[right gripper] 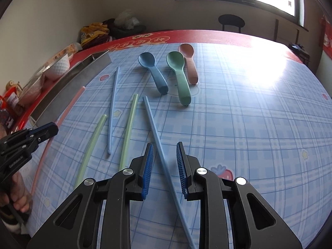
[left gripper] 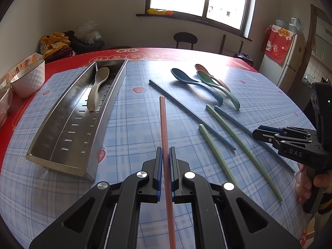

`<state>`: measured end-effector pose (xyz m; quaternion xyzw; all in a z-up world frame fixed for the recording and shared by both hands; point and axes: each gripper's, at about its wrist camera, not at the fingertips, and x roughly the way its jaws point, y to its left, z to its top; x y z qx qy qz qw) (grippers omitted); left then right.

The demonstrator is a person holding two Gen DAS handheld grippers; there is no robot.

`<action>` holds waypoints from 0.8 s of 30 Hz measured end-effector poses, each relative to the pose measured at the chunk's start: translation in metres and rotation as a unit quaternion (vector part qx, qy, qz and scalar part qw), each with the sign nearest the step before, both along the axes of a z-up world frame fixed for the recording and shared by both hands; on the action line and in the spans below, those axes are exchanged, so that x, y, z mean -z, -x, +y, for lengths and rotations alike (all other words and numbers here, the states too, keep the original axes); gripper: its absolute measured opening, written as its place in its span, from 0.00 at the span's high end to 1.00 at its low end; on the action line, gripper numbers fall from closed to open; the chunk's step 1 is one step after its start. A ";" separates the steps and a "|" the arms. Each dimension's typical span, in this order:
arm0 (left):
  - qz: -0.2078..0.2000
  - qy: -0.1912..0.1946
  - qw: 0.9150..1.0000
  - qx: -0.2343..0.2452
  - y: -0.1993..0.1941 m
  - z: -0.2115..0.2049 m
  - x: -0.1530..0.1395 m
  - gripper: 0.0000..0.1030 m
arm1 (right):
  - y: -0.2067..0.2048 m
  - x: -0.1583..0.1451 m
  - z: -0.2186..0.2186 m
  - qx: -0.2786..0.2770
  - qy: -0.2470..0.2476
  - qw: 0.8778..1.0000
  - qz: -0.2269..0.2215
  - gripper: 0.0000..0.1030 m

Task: Organize utensils
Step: 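Close right tool on a light blue chopstick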

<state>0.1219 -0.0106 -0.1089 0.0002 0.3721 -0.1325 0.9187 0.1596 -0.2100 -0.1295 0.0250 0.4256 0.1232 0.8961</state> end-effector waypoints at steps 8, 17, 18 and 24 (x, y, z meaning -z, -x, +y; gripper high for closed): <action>-0.001 0.003 1.000 0.001 0.002 0.001 0.000 0.94 | -0.002 0.001 0.010 -0.004 0.040 0.999 0.003 0.77; -0.001 0.004 1.000 0.001 0.002 0.001 -0.001 0.94 | -0.002 0.001 0.012 -0.006 0.048 0.999 0.001 0.77; -0.001 0.004 1.000 0.001 0.002 0.001 0.000 0.94 | -0.002 0.001 0.012 -0.006 0.049 0.999 0.001 0.77; -0.002 0.006 1.000 0.000 0.002 0.001 -0.001 0.94 | -0.002 0.001 0.013 -0.006 0.054 0.999 -0.001 0.77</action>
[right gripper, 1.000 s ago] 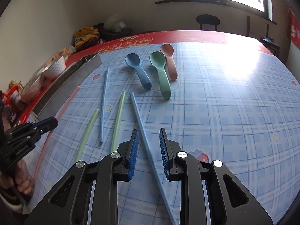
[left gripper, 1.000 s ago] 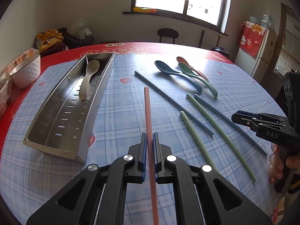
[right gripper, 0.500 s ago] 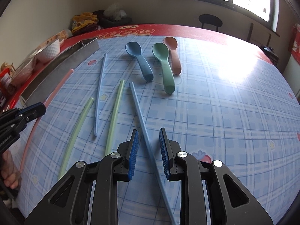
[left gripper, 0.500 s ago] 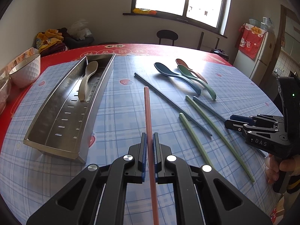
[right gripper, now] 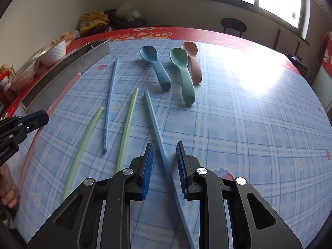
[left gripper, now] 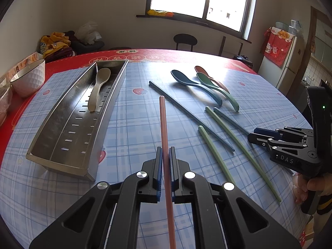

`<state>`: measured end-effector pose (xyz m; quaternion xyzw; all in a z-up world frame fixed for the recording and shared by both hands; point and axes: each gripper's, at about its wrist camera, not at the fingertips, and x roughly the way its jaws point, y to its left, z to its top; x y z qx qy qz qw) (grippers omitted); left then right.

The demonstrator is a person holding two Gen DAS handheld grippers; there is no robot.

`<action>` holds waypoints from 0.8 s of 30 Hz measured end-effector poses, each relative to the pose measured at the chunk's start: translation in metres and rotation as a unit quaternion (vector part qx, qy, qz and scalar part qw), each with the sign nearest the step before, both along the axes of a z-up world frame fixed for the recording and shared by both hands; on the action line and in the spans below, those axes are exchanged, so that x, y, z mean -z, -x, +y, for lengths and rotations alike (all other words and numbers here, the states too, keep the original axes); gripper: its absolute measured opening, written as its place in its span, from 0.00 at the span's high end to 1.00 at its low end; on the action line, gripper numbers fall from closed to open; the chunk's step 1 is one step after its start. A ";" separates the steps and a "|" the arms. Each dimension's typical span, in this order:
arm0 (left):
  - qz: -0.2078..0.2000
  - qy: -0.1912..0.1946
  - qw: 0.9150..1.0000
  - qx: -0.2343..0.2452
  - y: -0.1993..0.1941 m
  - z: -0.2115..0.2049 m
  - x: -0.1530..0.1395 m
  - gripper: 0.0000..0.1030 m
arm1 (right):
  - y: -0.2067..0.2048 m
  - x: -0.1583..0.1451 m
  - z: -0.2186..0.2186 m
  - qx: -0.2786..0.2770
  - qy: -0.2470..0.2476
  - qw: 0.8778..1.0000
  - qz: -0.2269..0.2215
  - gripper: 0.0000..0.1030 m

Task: Organize utensils
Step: 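Close right tool on a light blue chopstick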

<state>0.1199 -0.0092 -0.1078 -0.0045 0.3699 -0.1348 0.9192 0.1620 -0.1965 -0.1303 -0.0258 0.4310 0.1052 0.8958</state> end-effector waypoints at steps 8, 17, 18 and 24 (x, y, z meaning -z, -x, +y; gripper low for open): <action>-0.001 0.001 1.000 0.000 0.000 0.000 -0.001 0.94 | 0.002 -0.001 0.002 -0.007 -0.009 1.000 0.000 0.89; -0.003 0.003 1.000 0.000 0.000 0.000 -0.003 0.94 | 0.007 -0.007 -0.013 0.008 -0.048 0.999 -0.018 0.94; -0.003 0.003 1.000 0.000 0.000 0.000 -0.003 0.94 | 0.008 -0.008 -0.016 0.011 -0.056 0.998 -0.021 0.94; -0.008 0.000 1.000 -0.002 0.001 -0.001 -0.003 0.94 | 0.009 -0.010 -0.033 0.016 -0.114 0.993 -0.026 0.94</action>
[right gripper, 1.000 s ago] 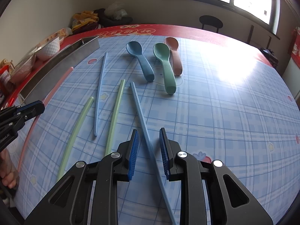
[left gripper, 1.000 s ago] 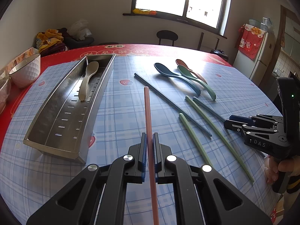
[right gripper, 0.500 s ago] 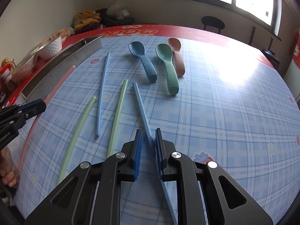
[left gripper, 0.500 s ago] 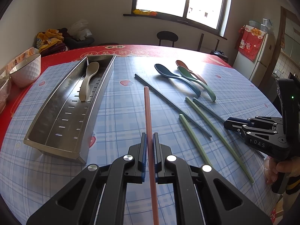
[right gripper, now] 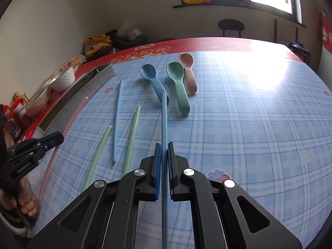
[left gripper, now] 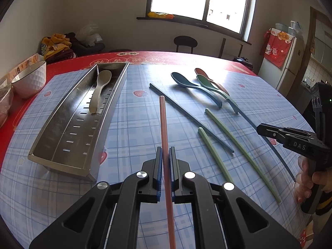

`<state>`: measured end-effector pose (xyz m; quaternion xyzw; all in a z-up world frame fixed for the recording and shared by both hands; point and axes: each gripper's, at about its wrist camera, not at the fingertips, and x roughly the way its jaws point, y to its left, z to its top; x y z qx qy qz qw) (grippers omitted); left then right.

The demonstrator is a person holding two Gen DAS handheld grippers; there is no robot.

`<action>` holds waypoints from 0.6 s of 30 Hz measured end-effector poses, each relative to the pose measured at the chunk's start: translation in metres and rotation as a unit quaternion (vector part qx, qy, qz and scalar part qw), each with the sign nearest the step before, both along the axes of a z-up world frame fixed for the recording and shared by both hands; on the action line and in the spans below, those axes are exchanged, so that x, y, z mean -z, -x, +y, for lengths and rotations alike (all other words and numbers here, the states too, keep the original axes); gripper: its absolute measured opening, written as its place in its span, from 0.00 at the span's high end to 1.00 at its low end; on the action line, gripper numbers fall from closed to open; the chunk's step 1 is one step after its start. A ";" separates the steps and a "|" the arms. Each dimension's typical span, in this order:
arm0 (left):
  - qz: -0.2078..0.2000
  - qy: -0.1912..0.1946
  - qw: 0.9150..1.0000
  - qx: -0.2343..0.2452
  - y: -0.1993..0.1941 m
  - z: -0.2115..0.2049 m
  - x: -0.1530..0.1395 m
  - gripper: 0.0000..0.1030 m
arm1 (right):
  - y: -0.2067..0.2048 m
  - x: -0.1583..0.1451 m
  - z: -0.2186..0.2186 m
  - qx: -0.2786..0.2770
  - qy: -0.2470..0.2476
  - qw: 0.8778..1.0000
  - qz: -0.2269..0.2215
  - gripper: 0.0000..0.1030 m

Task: Organize utensils
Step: 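Close right tool on a light blue chopstick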

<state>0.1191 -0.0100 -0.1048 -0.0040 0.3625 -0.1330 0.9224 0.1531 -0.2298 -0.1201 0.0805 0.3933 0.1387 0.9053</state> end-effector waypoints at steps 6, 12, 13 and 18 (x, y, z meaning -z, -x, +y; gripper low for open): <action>-0.003 0.006 1.000 -0.005 0.001 0.003 0.000 0.94 | 0.002 -0.002 -0.002 0.005 -0.011 1.000 -0.004 0.94; -0.016 0.009 1.000 -0.006 0.004 0.005 -0.003 0.94 | 0.004 -0.003 -0.009 0.012 -0.031 0.999 -0.011 0.94; -0.017 0.008 1.000 -0.006 0.005 0.005 -0.003 0.94 | 0.005 -0.004 -0.010 0.013 -0.035 0.999 -0.013 0.94; 0.006 0.028 1.000 -0.001 0.004 0.012 -0.006 0.94 | 0.006 -0.004 -0.014 0.011 -0.046 0.999 -0.014 0.94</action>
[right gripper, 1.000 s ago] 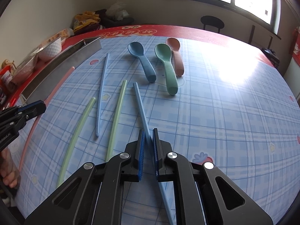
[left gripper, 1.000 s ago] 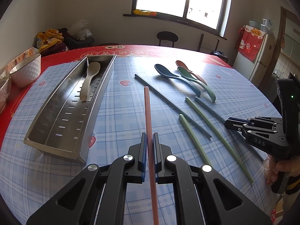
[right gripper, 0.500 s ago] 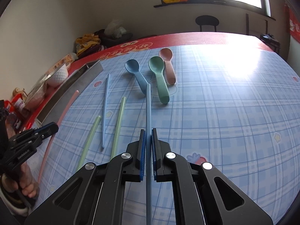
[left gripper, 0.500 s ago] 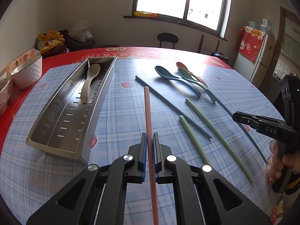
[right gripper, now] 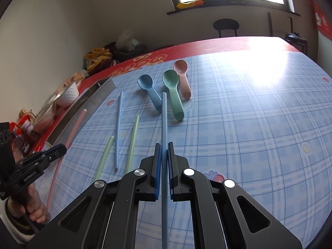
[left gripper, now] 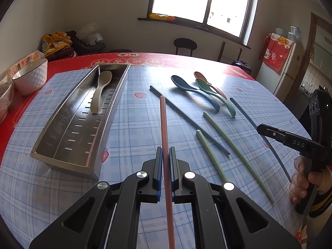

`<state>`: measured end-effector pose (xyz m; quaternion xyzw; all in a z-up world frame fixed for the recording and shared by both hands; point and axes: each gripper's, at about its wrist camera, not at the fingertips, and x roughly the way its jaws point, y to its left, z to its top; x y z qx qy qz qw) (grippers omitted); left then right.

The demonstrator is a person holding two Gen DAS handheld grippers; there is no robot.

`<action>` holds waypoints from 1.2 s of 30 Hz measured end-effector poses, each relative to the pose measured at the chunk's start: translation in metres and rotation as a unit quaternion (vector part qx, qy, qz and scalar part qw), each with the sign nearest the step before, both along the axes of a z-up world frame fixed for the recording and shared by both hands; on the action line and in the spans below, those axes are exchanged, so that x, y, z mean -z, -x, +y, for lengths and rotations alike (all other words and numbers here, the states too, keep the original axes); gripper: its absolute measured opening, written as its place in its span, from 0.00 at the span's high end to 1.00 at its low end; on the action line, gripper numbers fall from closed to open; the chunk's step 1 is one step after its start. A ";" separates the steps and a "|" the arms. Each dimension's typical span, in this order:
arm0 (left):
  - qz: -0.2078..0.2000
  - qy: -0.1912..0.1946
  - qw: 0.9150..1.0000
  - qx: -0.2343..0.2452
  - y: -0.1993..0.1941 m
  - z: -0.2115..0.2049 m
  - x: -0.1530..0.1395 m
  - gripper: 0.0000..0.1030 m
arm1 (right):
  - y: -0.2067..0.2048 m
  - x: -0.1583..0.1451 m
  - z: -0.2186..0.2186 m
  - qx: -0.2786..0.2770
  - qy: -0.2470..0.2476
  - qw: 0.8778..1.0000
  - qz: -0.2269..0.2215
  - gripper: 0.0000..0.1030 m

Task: Organize utensils
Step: 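Close right tool on a light blue chopstick, then lower pink chopstick into the steel tray and open left tool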

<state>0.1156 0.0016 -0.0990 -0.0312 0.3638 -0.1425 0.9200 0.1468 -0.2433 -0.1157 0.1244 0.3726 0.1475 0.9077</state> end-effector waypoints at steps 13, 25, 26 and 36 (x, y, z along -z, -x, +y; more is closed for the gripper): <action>0.009 0.034 0.999 -0.016 -0.016 0.036 -0.039 0.94 | 0.000 0.001 -0.004 -0.003 -0.014 1.000 0.002 0.94; 0.053 -0.015 0.998 -0.029 -0.117 0.064 -0.057 0.94 | 0.000 0.001 -0.004 0.000 -0.015 1.000 0.004 0.94; 0.063 -0.019 0.997 -0.030 -0.126 0.064 -0.053 0.94 | 0.000 0.001 -0.004 0.001 -0.015 1.000 0.005 0.94; 0.131 -0.033 0.990 -0.032 -0.166 0.063 -0.015 0.94 | -0.002 0.003 -0.003 0.001 -0.012 1.000 0.010 0.94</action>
